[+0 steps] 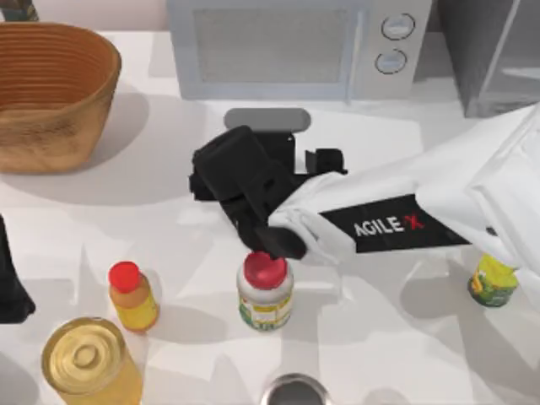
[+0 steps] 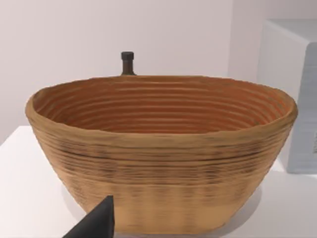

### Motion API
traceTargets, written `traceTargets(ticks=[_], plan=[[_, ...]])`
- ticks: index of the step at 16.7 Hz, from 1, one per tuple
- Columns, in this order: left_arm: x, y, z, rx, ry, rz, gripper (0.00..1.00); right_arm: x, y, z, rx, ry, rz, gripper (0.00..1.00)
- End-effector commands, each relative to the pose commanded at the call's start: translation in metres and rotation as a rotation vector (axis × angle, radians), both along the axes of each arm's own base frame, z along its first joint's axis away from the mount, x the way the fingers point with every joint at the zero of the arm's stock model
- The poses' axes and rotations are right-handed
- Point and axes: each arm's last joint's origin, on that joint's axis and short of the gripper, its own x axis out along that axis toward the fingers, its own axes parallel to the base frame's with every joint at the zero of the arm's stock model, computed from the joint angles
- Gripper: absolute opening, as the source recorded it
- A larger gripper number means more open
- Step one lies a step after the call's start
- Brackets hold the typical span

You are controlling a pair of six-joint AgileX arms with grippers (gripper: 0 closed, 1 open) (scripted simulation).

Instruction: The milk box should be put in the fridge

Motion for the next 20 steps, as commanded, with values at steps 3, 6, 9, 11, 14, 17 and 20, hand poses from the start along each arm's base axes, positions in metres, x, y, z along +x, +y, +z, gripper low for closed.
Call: traceTargets(ticks=[3,6,9,11,14,17,20], plan=[[0.000,0.000,0.000,0.000,0.000,0.000,1.00,-0.001,0.004,-0.003,-0.001,-0.005,-0.003,1.00],[0.000,0.000,0.000,0.000,0.000,0.000,1.00,0.000,0.002,-0.003,-0.003,-0.002,-0.005,1.00],[0.000,0.000,0.000,0.000,0.000,0.000,1.00,0.000,0.006,0.012,0.004,-0.011,-0.005,1.00],[0.000,0.000,0.000,0.000,0.000,0.000,1.00,0.001,0.010,0.023,0.001,-0.010,-0.003,1.00],[0.000,0.000,0.000,0.000,0.000,0.000,1.00,0.011,0.013,0.018,-0.004,-0.004,-0.002,1.00],[0.000,0.000,0.000,0.000,0.000,0.000,1.00,0.030,0.011,-0.008,-0.001,-0.006,-0.004,1.00],[0.000,0.000,0.000,0.000,0.000,0.000,1.00,0.043,0.004,-0.027,-0.001,-0.006,-0.003,1.00]])
